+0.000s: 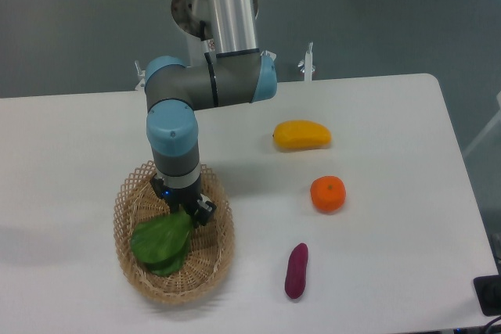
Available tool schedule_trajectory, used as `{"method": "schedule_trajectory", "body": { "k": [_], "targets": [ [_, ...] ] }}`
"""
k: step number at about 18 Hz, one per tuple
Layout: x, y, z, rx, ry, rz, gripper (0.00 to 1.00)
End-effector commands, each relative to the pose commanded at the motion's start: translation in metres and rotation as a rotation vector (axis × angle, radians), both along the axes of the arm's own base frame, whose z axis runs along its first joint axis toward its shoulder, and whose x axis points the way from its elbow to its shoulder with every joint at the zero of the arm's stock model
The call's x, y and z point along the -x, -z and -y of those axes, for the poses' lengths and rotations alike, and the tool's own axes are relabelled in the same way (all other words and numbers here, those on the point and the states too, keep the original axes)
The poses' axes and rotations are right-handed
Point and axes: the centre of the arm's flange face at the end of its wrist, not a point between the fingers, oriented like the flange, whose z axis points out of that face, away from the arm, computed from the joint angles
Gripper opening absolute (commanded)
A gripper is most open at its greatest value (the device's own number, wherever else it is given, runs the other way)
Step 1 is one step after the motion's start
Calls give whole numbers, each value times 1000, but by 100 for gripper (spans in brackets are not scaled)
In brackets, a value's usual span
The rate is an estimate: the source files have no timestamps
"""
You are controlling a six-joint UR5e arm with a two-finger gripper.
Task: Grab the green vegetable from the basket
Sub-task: 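Close the gripper around the bok choy stem, then lift the bok choy out of the basket and carry it away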
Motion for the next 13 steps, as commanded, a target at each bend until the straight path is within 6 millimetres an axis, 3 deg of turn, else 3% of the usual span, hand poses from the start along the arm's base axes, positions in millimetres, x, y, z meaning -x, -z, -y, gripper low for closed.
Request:
{"method": "schedule_trajectory", "body": {
  "k": [5, 11, 13],
  "targets": [
    [0, -6, 0, -8, -2, -5, 36],
    [4, -17, -3, -27, 5, -15, 33],
    [6, -30, -5, -46, 5, -25, 33]
  ]
}}
